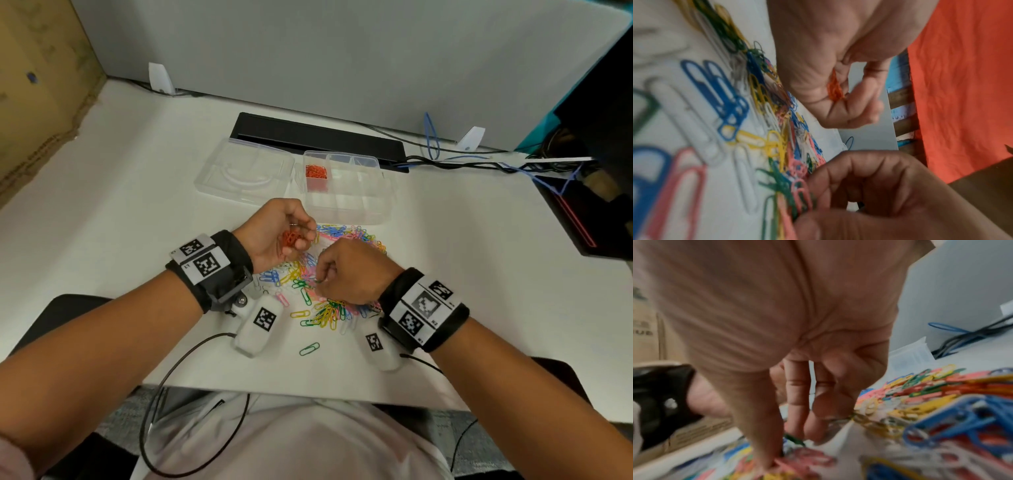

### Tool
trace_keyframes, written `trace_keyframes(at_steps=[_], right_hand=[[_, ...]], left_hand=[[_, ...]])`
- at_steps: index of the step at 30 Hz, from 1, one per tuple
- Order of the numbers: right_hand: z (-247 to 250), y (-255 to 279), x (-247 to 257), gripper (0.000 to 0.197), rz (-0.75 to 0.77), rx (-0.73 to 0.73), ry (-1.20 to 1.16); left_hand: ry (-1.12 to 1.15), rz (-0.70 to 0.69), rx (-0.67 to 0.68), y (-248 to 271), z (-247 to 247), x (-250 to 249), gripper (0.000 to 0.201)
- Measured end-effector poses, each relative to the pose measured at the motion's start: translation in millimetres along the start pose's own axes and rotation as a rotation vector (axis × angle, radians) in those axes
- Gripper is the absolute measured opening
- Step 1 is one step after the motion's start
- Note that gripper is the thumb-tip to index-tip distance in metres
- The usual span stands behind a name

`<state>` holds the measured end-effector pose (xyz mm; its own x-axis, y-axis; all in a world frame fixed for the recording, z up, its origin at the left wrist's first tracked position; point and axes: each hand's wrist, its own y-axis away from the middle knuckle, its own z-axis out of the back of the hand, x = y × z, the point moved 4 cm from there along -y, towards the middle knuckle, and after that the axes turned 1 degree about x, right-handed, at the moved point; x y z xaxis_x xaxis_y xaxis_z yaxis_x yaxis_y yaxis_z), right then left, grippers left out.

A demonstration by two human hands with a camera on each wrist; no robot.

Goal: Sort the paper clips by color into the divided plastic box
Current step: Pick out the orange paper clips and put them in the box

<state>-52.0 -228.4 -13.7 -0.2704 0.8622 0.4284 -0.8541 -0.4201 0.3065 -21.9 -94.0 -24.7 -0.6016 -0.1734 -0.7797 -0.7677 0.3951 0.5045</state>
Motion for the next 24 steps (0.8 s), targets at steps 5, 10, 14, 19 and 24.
trace_keyframes(at_steps=[5, 10, 14, 19, 24], right_hand=[[10, -7, -13, 0.015, -0.045, -0.017, 0.032], [23, -3, -11, 0.018, -0.042, -0.099, -0.060], [13, -5, -7, 0.007, -0.089, -0.011, 0.019], [6, -8, -6, 0.008, -0.097, 0.032, 0.075], [16, 0, -18, 0.008, -0.097, -0.007, -0.093]], left_hand=[[-0.242, 0.011, -0.033, 5, 11, 6, 0.018], [-0.295, 0.006, -0.075, 9, 21, 10, 0.023], [-0.366, 0.001, -0.109, 11, 20, 8, 0.020], [-0.436, -0.013, -0.090, 8, 12, 9, 0.019], [-0.435, -0.024, -0.052, 3, 6, 9, 0.020]])
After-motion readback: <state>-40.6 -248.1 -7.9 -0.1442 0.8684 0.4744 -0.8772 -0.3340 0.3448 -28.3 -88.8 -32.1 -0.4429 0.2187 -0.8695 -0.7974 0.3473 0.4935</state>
